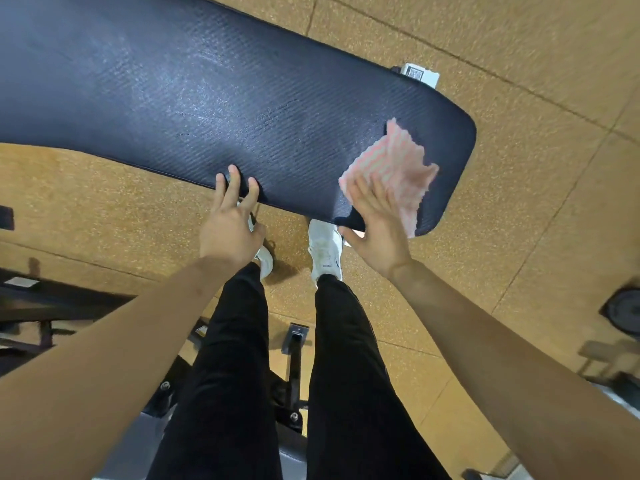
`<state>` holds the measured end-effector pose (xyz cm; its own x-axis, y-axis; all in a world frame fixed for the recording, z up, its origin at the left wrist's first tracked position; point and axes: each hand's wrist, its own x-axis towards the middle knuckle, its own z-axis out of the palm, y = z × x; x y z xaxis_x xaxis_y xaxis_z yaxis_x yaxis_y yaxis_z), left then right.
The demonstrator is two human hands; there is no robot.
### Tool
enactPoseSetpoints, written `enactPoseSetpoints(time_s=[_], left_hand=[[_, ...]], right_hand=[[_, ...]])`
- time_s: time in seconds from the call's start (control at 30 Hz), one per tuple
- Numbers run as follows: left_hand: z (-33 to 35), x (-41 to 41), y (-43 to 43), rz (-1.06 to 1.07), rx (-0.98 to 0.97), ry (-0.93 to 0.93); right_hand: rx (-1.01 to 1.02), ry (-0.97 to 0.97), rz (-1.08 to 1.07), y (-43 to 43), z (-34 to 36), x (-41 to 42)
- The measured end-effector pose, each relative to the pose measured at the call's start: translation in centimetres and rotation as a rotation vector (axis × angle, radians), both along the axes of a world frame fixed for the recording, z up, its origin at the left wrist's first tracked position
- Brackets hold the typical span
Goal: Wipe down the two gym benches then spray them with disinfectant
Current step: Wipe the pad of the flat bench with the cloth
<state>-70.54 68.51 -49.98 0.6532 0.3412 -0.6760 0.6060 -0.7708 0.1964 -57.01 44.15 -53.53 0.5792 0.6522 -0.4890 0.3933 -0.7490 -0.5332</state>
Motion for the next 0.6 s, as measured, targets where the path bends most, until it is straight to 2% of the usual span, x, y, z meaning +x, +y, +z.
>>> enactPoseSetpoints(time_s=[0.07, 0.13, 0.2, 0.3, 0.4, 0.5, 0.6], left_hand=[[-0.1, -0.1, 0.1, 0.026, -0.017, -0.007], [-0.1, -0.3, 0.2, 0.071, -0.050, -0.031], [-0.1, -0.4, 0.4, 0.102, -0.082, -0.052], [0.1, -0.5, 0.9, 0.139, -0.123, -0.088], [0.0, -0.9, 1.2, 0.155, -0.168, -0.129], [-0.1, -1.4, 2.3, 0.195, -0.211, -0.215], [0.5, -1.7, 4.5, 0.345, -0.265, -0.302]], right_hand=[[0.068, -0.031, 0.048, 0.3, 0.4, 0.0], [0.069, -0.191, 0.092, 0.3, 0.6, 0.8], [-0.059, -0.327, 0.199, 0.5, 0.4, 2.0], [-0.251, -0.361, 0.372, 1.5, -0.6, 4.1], [-0.322, -0.376, 0.336, 3.3, -1.6, 5.6], [-0.303, -0.403, 0.265, 8.0, -2.5, 5.3], [-0.248, -0.435, 0.327, 13.7, -2.8, 4.1]])
